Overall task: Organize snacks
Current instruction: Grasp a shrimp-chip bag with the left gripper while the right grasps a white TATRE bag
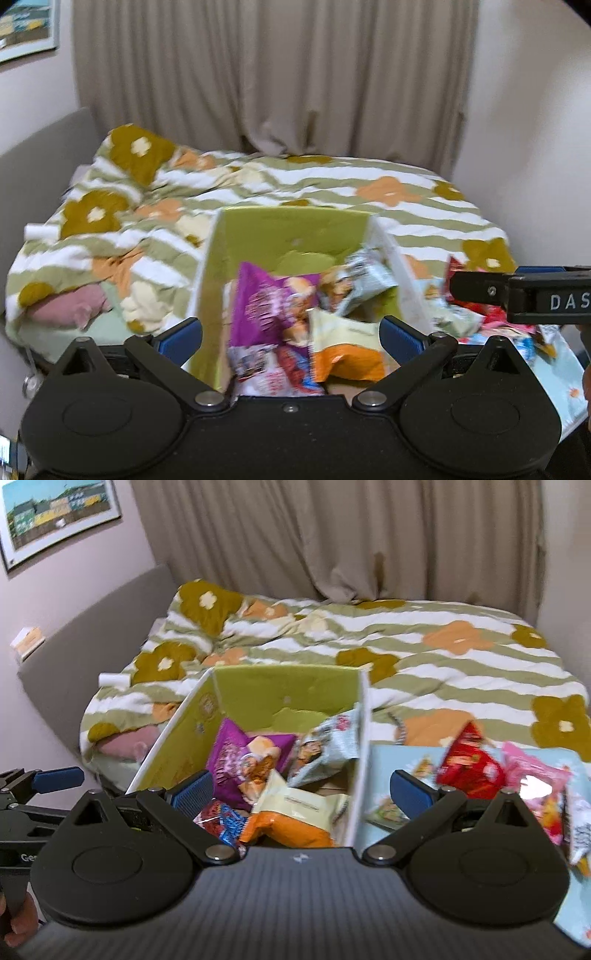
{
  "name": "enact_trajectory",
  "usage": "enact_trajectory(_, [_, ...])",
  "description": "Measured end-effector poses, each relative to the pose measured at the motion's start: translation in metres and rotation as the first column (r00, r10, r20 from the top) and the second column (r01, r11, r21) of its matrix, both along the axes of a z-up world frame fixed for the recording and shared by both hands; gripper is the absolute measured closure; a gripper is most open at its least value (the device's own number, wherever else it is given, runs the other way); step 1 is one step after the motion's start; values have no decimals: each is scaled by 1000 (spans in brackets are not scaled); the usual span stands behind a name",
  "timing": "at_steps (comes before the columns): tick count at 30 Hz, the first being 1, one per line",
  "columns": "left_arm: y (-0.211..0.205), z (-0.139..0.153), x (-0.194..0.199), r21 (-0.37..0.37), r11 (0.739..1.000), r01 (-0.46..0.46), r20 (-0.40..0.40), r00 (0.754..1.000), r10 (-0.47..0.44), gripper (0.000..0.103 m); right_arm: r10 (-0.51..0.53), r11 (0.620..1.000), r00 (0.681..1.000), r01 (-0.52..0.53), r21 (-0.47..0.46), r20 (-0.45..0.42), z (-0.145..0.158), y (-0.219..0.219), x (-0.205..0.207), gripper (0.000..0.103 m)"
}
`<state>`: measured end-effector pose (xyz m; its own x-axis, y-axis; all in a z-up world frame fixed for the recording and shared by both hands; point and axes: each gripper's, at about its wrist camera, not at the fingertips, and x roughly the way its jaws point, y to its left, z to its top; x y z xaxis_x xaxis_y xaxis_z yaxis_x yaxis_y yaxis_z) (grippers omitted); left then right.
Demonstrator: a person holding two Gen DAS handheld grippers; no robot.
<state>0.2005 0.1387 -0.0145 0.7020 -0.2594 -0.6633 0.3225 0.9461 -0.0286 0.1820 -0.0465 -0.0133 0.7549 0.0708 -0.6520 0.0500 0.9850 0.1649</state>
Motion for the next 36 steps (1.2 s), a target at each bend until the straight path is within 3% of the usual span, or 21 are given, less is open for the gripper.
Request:
enact_trajectory(10, [-86, 4, -21, 26, 979, 204, 39, 978, -205, 0, -149, 987, 987, 152, -55, 53, 25, -71, -54, 0])
enact_trajectory(22, [-214, -28, -38, 141, 920, 365, 21, 928, -372, 0, -248, 966, 969, 245, -76, -24, -8, -211, -88, 0])
enact_trajectory(31, [-275, -90, -34, 321, 820, 475, -97, 877, -470, 0, -223, 974, 968, 217, -61, -114, -48, -277, -75, 0])
enact_trajectory(36, [-289, -120, -29, 419, 737, 530, -149, 841, -520, 0, -202, 979, 966, 196, -55, -160, -74, -293, -61, 0])
